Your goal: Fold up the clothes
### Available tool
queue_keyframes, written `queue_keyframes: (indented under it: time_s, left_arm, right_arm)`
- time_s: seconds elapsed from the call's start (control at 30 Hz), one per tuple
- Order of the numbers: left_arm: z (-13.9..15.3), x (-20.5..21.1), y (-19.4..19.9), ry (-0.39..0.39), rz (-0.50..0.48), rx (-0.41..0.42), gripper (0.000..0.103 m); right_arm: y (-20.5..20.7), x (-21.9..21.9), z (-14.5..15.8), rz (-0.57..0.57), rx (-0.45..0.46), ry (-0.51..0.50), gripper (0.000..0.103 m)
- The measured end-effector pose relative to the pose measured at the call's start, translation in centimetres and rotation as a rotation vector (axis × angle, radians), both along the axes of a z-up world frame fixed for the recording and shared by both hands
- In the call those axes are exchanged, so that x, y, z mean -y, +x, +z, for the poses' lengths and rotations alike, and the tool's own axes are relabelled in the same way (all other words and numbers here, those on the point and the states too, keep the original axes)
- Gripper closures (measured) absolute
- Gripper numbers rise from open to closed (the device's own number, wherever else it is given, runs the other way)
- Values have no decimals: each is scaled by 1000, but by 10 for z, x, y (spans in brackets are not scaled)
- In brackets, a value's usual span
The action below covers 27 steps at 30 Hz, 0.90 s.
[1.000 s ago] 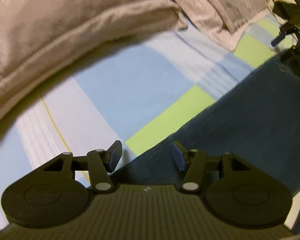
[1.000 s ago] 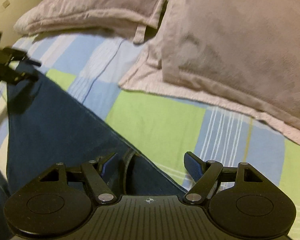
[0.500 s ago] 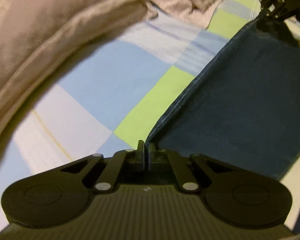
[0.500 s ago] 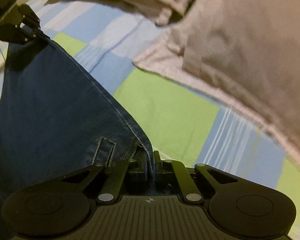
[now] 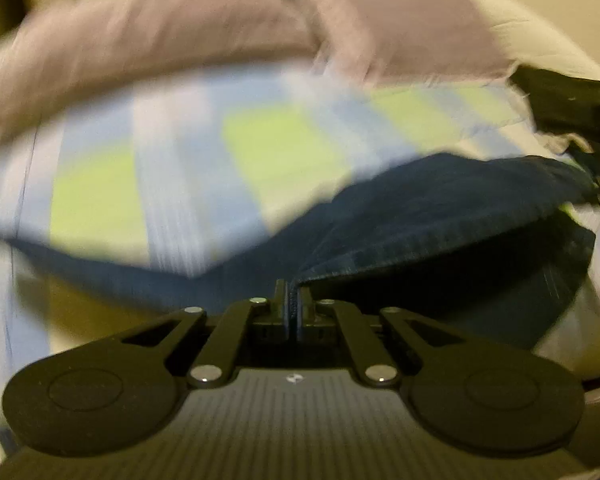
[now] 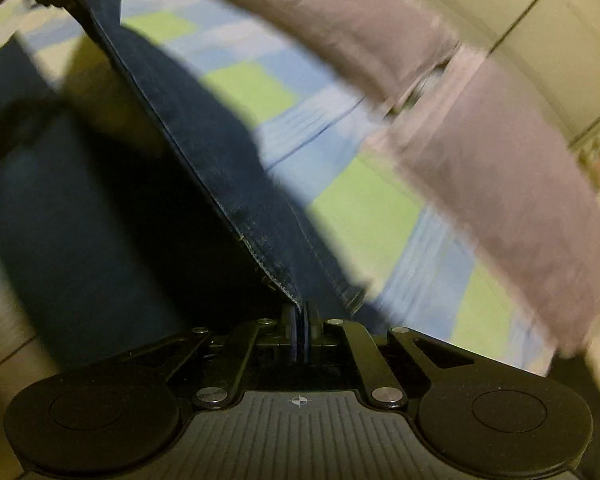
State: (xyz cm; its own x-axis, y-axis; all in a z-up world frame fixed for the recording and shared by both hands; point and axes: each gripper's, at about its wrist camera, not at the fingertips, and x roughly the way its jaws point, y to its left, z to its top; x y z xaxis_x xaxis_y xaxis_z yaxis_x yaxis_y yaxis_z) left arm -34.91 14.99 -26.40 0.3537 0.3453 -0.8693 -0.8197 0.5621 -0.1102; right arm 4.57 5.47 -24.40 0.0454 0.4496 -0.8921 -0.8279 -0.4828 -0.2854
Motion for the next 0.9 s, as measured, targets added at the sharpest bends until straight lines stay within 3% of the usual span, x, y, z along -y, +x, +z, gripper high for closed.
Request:
queue_keyframes:
  time_s: [0.1, 0.17, 0.23, 0.27, 0.3, 0.33, 0.43, 0.53, 0.6, 0.73, 0.9]
  left_arm:
    - [-29, 38, -10, -153, 53, -32, 96]
    - [-34, 51, -18, -192, 97, -1, 96]
    - [-38, 51, -34, -208, 229, 65, 79]
    - [-41, 50, -43, -215, 309, 101, 75]
    - [-43, 49, -52, -222, 388, 138, 73]
    - [-46, 48, -61, -228, 468, 174, 73]
    - [-54, 44, -87, -246, 708, 283, 72]
    - [-63, 40, -112, -258, 937, 384, 71]
    - [-71, 40, -123, -248, 1049, 411, 69]
    - [-88, 41, -139, -228, 1228, 443, 64]
    - [-97, 55, -164, -212, 1341, 545, 64]
  right_arm:
    - [-9, 34, -20, -148, -34, -89, 95]
    - [-6, 44, -34, -291, -77, -132, 94]
    - [-2, 55, -48, -434, -120, -174, 92]
    - [-1, 60, -55, -505, -142, -195, 76]
    - [9, 63, -54, -611, -210, -181, 52]
    - [24, 66, -51, -739, -318, -141, 46]
    - [70, 80, -48, -1108, -664, -3, 44]
    - [106, 97, -60, -1369, -948, 106, 44]
    - [119, 104, -67, -1428, -1021, 144, 44]
    - [132, 113, -79, -1448, -1036, 173, 45]
    - [137, 120, -90, -1474, -1129, 224, 45]
